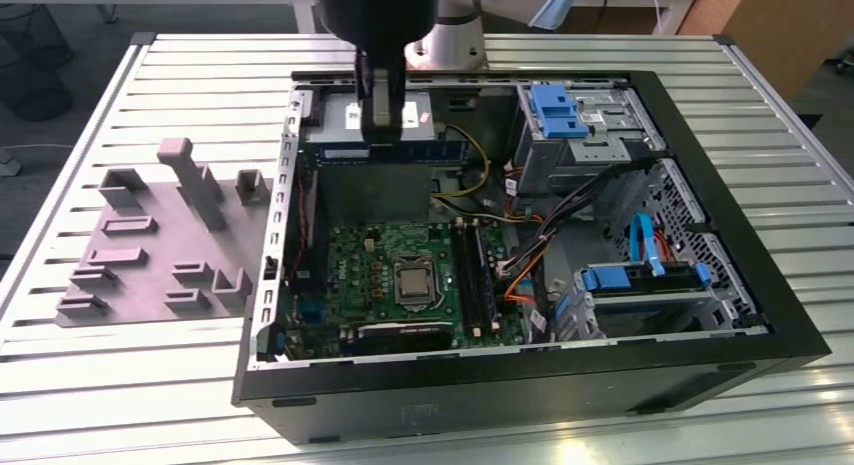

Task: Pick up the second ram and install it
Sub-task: 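Pick up the second ram and move it above second insertion slot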

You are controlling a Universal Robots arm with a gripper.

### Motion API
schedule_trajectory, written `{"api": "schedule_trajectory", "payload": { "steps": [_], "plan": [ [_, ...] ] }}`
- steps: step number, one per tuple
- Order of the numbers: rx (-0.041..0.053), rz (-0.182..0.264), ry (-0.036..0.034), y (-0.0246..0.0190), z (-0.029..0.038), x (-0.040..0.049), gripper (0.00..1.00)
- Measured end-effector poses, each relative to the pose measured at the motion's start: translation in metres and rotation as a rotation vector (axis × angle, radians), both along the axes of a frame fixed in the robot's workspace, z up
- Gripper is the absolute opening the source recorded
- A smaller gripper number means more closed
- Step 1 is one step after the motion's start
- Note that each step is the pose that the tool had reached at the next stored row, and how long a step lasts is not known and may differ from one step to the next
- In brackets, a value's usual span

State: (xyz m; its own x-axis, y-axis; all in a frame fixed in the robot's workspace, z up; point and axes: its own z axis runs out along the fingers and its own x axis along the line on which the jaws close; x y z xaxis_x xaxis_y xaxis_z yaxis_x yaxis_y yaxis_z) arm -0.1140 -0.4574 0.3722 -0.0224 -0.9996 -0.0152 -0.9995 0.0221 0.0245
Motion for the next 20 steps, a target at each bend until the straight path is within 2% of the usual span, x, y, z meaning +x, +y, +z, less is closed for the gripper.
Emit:
{"api": "schedule_trajectory", "payload": {
  "steps": [16,18,20],
  "plan": [
    [0.0000,-0.002,0.0000,0.0000,-0.0001,0.0514,0.14],
    [-0.0001,-0.002,0.0000,0.0000,-0.0001,0.0556,0.14],
    [0.0000,-0.002,0.0000,-0.0001,-0.0001,0.0559,0.14]
  ]
}}
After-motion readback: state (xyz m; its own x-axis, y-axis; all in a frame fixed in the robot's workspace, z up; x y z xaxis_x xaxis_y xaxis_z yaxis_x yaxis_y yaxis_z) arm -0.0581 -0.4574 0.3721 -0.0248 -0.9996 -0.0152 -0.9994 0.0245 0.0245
